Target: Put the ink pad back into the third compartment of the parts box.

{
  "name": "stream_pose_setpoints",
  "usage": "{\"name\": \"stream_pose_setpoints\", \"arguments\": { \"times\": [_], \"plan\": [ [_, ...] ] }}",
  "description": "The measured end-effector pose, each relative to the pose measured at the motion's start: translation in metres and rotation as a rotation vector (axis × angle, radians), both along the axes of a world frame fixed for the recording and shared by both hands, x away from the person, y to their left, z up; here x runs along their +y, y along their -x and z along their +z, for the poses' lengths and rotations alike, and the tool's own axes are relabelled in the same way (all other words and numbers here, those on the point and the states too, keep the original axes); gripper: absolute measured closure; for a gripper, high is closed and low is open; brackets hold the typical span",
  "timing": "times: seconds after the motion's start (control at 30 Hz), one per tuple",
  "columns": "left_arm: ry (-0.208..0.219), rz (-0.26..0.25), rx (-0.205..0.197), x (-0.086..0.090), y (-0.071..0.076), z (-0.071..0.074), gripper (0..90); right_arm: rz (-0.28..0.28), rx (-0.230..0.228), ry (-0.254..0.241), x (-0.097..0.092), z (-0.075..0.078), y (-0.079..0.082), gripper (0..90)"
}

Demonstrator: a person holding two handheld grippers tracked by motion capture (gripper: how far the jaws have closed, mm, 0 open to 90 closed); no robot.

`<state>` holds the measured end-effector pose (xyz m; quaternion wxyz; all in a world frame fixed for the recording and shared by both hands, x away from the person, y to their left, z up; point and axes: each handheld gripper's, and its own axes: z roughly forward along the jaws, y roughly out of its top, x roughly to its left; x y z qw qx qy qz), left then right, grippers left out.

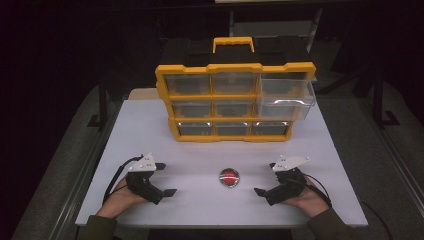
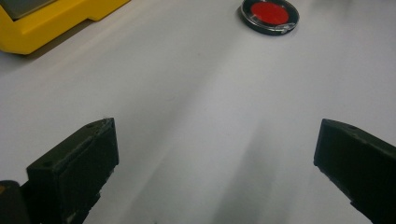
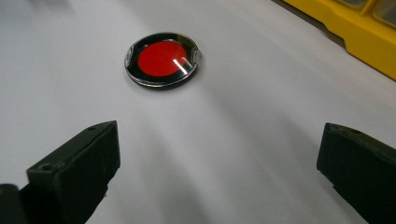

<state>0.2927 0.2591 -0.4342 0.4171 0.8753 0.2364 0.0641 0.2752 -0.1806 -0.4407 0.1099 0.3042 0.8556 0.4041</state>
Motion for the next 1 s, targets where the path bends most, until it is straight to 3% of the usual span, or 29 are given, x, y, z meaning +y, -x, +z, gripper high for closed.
{"name": "stream_pose_setpoints", "arguments": {
  "times": [0.53,1.0],
  "plan": [
    [0.015,0.000,0.022,-0.001,-0.007,0.004,0.0,0.014,0.013,-0.019,0.001,0.001,-0.003,0.0],
    [0.025,-0.020,0.013,-0.013,-0.015,0.012,0.0,0.023,0.008,-0.030,0.001,0.002,-0.002,0.0]
  ]
}}
